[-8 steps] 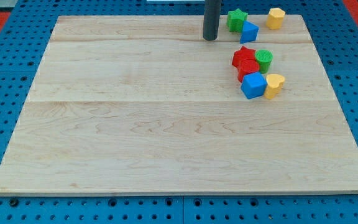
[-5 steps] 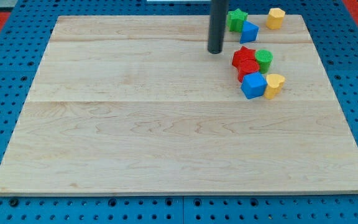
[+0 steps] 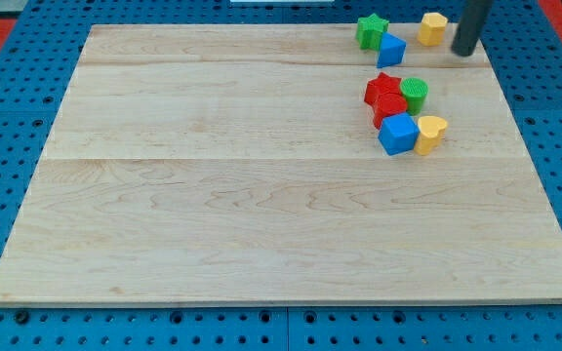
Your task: Make a diagonal line out of green star yellow hexagon and the blue triangle
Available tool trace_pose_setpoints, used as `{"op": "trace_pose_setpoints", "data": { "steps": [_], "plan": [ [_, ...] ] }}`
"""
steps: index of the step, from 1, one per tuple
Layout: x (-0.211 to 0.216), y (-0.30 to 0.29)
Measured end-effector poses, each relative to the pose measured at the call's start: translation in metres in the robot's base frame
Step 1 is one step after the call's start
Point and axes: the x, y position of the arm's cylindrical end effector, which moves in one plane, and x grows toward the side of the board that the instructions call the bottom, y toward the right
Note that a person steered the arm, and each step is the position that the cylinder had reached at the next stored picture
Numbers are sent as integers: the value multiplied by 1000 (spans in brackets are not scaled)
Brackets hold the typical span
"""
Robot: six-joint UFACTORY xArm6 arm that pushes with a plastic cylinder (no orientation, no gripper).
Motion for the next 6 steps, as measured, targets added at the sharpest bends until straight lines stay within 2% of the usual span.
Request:
{"op": "trace_pose_setpoints", "data": {
  "steps": [1,2,3,4,5,6],
  "plan": [
    [-39,30],
    [-35,-27],
    [-30,-122],
    [-38,-191],
    [-38,-179],
    [-39,-196]
  ]
}}
